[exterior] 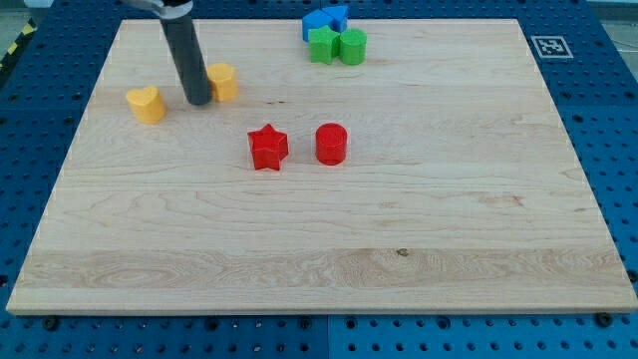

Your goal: Push the yellow heart closer to the yellow hexagon

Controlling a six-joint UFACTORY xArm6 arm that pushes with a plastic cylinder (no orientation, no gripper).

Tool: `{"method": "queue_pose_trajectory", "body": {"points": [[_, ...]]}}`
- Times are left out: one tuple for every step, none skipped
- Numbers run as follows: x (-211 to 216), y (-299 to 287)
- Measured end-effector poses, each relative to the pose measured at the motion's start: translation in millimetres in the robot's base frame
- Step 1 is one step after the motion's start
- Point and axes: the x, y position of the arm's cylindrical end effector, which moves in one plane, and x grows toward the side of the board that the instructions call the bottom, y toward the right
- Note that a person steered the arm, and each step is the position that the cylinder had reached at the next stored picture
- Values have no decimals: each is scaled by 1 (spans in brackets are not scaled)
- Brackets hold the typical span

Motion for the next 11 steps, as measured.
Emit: {"method": "queue_pose_trajectory", "body": {"points": [[-14, 5], [-15, -31], [-16, -95], [-11, -143], [22, -142], [46, -115], [54, -70], [54, -40], [52, -63], [40, -87], [23, -80]]}}
